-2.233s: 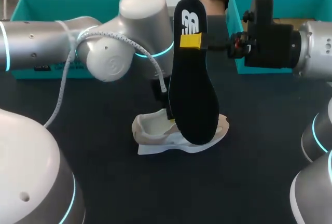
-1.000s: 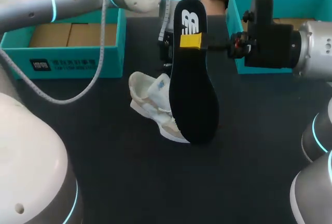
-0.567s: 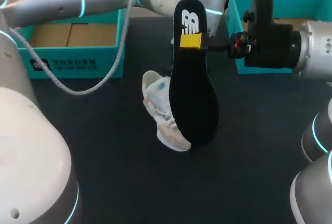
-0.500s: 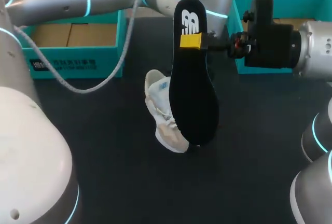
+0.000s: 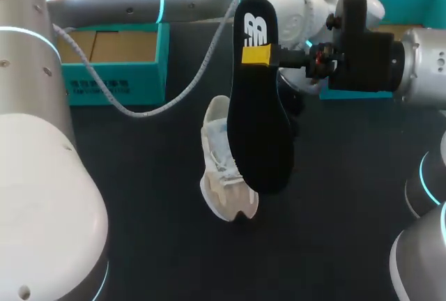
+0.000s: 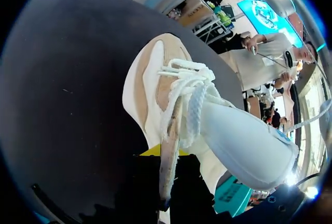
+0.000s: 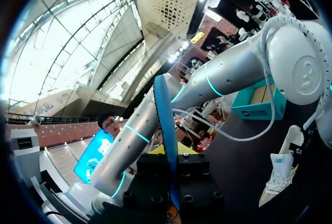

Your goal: Take the shoe out of the shoebox, open the shoe tongue, remove and reinsert the insole, then place the shoe into the shoebox

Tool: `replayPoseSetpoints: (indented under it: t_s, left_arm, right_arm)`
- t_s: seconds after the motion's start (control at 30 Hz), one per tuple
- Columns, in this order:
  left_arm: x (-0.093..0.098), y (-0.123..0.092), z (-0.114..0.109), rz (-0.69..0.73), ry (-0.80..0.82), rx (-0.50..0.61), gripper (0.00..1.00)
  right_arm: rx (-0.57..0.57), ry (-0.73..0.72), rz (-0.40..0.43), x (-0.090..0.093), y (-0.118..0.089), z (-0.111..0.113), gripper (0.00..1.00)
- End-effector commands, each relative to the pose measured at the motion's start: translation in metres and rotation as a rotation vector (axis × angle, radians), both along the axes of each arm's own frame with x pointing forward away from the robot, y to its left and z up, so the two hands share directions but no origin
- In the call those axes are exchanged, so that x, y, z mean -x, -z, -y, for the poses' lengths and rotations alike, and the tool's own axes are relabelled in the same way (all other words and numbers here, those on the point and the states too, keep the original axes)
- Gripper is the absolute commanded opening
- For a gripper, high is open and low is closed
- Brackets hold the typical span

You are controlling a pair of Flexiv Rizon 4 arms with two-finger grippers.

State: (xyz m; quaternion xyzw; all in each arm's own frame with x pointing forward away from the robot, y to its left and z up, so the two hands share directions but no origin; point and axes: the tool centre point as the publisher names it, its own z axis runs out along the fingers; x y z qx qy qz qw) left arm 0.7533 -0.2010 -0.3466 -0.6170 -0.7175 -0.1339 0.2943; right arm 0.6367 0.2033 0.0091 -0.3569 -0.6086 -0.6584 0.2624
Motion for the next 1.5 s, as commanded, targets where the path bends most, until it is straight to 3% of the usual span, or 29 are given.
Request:
replayPoseSetpoints:
  t_s: [0.03, 0.6, 0.63, 0.7, 1.23, 1.5]
  left_arm:
    - [0.003, 0.006, 0.001, 0.007, -0.014, -0.016, 0.0]
    - [0.015, 0.042, 0.001, 0.056, -0.017, -0.05, 0.0]
    - [0.014, 0.043, 0.001, 0.055, -0.017, -0.048, 0.29]
    - [0.014, 0.041, 0.0, 0.046, -0.002, -0.028, 1.0]
    - [-0.023, -0.019, 0.009, 0.034, -0.143, 0.273, 1.0]
    - [-0.05, -0.062, -0.002, 0.088, -0.262, 0.54, 1.0]
  right_arm:
    - [0.0, 0.003, -0.001, -0.001, 0.0, -0.004, 0.0]
    - [0.0, 0.003, -0.001, -0.001, 0.0, -0.004, 0.0]
    - [0.0, 0.003, -0.001, -0.001, 0.0, -0.004, 0.0]
    - [0.0, 0.003, -0.001, -0.001, 0.0, -0.004, 0.0]
    - [0.0, 0.003, -0.001, -0.001, 0.0, -0.004, 0.0]
    - [0.0, 0.003, -0.001, -0.001, 0.0, -0.004, 0.0]
